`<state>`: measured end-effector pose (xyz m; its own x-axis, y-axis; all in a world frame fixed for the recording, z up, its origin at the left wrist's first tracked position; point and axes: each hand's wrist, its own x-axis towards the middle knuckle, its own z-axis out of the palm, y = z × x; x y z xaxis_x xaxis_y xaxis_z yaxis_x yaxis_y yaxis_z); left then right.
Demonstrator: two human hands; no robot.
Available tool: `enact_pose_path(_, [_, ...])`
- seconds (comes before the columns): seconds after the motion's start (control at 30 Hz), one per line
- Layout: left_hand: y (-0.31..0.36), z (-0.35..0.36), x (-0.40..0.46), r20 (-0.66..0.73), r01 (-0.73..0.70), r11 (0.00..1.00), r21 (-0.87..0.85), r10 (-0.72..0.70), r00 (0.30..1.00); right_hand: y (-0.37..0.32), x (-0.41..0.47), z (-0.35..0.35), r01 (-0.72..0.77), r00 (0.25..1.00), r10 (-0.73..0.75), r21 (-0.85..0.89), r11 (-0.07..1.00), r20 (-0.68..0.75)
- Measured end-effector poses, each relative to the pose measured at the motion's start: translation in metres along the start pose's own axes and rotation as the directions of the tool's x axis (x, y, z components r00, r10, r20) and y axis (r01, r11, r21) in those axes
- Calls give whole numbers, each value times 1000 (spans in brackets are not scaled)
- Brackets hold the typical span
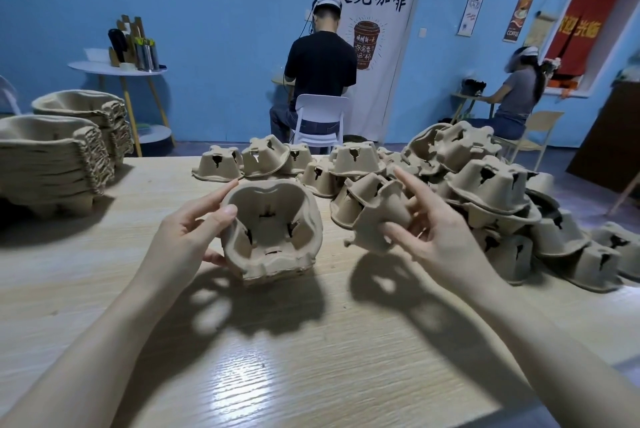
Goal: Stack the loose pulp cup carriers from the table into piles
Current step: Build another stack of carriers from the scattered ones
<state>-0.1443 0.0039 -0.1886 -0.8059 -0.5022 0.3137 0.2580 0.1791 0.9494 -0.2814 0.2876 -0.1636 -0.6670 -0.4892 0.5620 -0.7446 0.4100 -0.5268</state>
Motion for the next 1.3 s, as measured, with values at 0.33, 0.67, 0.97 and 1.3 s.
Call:
enact_pose_path(0.33, [-1, -1, 1, 6, -2, 1000, -9, 2, 1000, -4, -28, 6, 71, 995, -83, -224, 972, -47])
enact_pose_path(0.67, [1, 0, -1, 15, 8, 1000, -28, -8, 1000, -17, -26, 13, 285, 916, -258, 49, 957, -308])
enact_pose_path(0.97, [-1, -1, 1, 13, 16, 1000, -21, -16, 1000, -38, -10, 51, 413, 894, -293, 372, 831, -338])
enact_pose_path(1.3, [-1, 0, 3, 28, 27, 999, -30, -26, 999, -37, -9, 76, 301, 951, -226, 472, 829, -209])
